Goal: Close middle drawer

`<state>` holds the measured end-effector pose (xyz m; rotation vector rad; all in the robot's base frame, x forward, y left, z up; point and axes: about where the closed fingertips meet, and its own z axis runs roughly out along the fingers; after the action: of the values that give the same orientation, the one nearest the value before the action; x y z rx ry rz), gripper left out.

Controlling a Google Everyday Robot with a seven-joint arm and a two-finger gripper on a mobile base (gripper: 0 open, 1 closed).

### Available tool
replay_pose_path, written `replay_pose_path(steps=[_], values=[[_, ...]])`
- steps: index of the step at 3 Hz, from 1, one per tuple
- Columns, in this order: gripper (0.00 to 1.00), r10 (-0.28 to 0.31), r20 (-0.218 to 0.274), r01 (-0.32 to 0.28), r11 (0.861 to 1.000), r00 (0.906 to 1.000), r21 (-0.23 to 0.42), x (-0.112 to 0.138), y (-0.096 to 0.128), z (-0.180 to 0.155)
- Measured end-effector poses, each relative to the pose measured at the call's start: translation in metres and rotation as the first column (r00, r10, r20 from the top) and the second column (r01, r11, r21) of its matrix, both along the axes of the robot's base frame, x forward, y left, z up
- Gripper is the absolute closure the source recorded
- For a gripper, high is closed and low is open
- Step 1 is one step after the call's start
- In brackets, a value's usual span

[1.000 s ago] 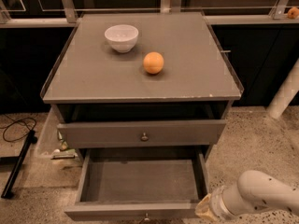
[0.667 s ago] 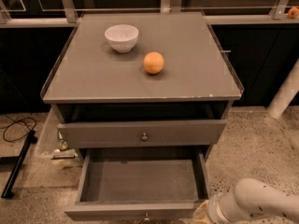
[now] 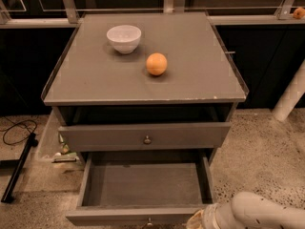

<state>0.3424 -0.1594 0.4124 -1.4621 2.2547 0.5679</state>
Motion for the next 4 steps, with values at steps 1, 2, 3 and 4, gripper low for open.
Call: replay_pose_path(steps=[1,2,3,4], values=[[1.00,0.022,0.044,-0.025,0.998,0.9988,0.055,0.0033,0.0245,0.0026],[0.81,0.026,0.046,-0.029,0.998,0.9986,0.058,0.0036,0.0267,0.0034],[0.57,0.026,0.046,-0.029,0.998,0.9986,0.058,0.0036,0.0267,0.0034],[0.34,0.026,0.046,-0.029,0.998,0.9986,0.058,0.0036,0.0268,0.0034]])
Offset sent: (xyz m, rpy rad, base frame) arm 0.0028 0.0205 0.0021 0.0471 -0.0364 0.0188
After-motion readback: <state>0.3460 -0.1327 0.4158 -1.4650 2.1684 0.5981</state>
